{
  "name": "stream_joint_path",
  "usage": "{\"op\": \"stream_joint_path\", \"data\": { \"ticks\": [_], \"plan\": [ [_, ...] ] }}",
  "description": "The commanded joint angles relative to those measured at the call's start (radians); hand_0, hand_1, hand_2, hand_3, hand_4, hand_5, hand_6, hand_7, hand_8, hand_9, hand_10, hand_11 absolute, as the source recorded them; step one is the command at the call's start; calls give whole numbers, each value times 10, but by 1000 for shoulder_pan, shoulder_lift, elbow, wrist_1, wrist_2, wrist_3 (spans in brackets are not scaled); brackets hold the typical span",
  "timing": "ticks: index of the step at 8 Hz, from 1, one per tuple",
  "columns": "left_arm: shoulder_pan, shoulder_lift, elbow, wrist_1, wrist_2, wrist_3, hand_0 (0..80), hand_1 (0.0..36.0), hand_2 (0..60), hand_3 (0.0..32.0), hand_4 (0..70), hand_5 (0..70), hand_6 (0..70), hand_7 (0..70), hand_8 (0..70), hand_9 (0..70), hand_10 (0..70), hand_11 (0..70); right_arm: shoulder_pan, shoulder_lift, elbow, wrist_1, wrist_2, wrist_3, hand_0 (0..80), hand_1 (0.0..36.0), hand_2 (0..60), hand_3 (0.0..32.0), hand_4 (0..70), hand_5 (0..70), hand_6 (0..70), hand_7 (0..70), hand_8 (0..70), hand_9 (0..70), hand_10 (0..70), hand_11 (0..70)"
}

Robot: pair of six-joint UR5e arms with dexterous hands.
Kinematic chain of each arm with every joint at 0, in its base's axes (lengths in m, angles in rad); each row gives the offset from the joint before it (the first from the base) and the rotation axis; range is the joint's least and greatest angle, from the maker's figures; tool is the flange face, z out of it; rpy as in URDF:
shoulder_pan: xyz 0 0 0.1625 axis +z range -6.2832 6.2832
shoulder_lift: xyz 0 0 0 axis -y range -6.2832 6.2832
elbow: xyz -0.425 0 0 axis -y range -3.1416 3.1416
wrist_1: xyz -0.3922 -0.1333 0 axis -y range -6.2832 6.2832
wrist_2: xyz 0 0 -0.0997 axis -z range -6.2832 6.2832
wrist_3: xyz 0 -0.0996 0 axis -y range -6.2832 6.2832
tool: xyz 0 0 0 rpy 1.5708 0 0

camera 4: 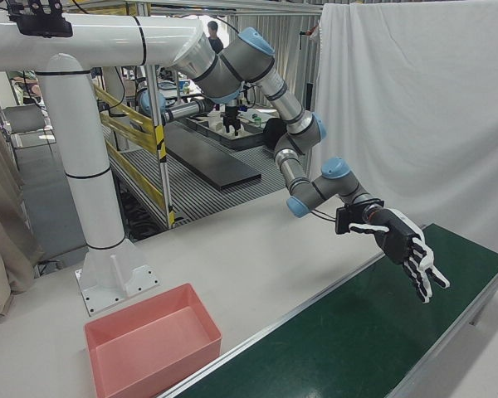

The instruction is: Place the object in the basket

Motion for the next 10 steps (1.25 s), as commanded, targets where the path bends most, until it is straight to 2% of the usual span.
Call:
{"op": "stream_joint_path", "data": {
  "ticks": [1,2,10],
  "plan": [
    [0,0,-1,0,0,0,520,90,0,98,47,338,57,45,126,128,65,107,0,0,0,0,0,0,0,0,0,0,0,0,0,0,0,0,0,0],
    [0,0,-1,-2,0,0,519,91,0,86,73,344,67,51,143,138,71,115,0,0,0,0,0,0,0,0,0,0,0,0,0,0,0,0,0,0],
    [1,0,-1,-2,0,0,517,91,0,86,72,345,66,51,139,132,72,116,0,0,0,0,0,0,0,0,0,0,0,0,0,0,0,0,0,0]
  ]
}}
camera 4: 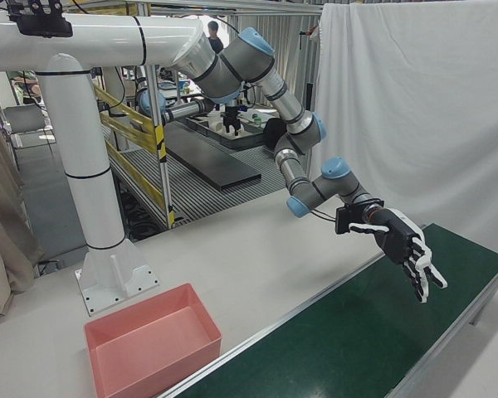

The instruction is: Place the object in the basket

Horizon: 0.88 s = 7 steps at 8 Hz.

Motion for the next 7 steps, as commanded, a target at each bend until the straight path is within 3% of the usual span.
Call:
{"op": "stream_joint_path", "data": {
  "ticks": [1,2,7],
  "plan": [
    [1,0,0,0,0,0,518,91,0,88,69,346,64,50,136,130,72,115,0,0,0,0,0,0,0,0,0,0,0,0,0,0,0,0,0,0],
    [1,0,0,0,0,0,517,89,0,96,43,341,54,42,117,120,65,107,0,0,0,0,0,0,0,0,0,0,0,0,0,0,0,0,0,0],
    [1,-2,-2,-5,0,2,520,91,0,96,42,344,53,44,121,127,63,105,0,0,0,0,0,0,0,0,0,0,0,0,0,0,0,0,0,0]
  ]
}}
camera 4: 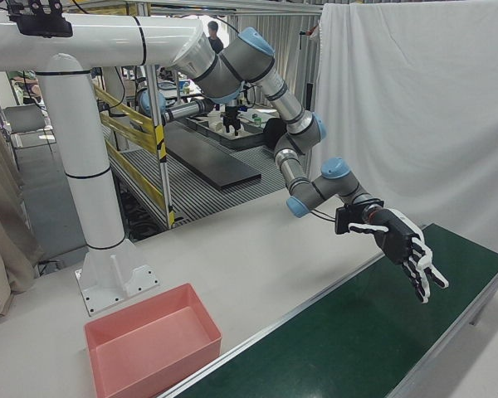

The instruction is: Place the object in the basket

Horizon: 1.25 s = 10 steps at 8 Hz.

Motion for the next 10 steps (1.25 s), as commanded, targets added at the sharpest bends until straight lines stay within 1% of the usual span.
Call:
{"op": "stream_joint_path", "data": {
  "ticks": [1,2,3,4,6,10],
  "plan": [
    [2,0,1,-1,0,3,520,90,0,98,42,344,53,45,121,126,65,107,0,0,0,0,0,0,0,0,0,0,0,0,0,0,0,0,0,0],
    [2,-2,-1,-1,0,3,517,89,0,92,44,345,54,46,121,126,65,106,0,-2,3,0,0,0,0,0,0,0,0,0,0,0,0,0,0,0],
    [2,0,-1,-1,0,3,520,92,0,84,77,351,67,55,144,137,75,120,0,0,2,0,0,0,0,0,0,0,0,0,0,0,0,0,0,0],
    [2,0,-1,-1,0,5,525,99,0,84,76,349,68,53,139,134,73,119,0,0,2,0,0,0,0,0,0,0,0,0,0,0,0,0,0,0],
    [2,-2,-1,-1,0,3,521,94,0,84,78,350,67,55,147,142,76,122,0,0,0,0,0,0,0,0,0,0,0,0,0,0,0,0,0,0],
    [0,-2,-1,-1,0,3,521,93,0,94,75,346,61,50,137,129,71,115,0,0,0,0,0,0,0,0,0,0,0,0,0,0,0,0,0,0]
  ]
}}
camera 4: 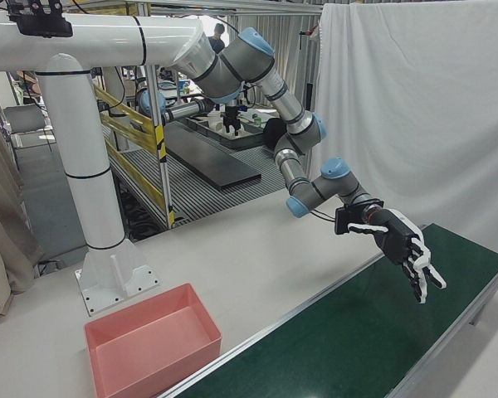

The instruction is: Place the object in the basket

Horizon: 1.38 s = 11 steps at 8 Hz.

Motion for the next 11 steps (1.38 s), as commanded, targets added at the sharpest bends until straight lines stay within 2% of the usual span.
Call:
{"op": "stream_joint_path", "data": {
  "ticks": [1,2,3,10,11],
  "plan": [
    [-2,0,1,0,0,-1,521,94,0,96,75,348,62,51,138,130,71,114,0,1,1,0,0,0,0,0,0,0,0,0,0,0,0,0,0,0],
    [-2,0,1,0,0,-1,520,92,0,92,73,350,62,50,138,131,72,116,0,1,-1,0,0,0,0,0,0,0,0,0,0,0,0,0,0,0],
    [-2,1,1,0,0,1,517,88,0,102,39,346,50,43,119,122,64,105,0,1,1,0,0,0,0,0,0,0,0,0,0,0,0,0,0,0],
    [-2,1,1,0,0,1,519,88,0,102,38,345,50,43,122,127,66,108,0,1,1,0,0,0,0,0,0,0,0,0,0,0,0,0,0,0],
    [-2,1,1,0,0,1,520,91,0,90,72,350,65,50,142,135,75,119,0,1,1,0,0,0,0,0,0,0,0,0,0,0,0,0,0,0]
  ]
}}
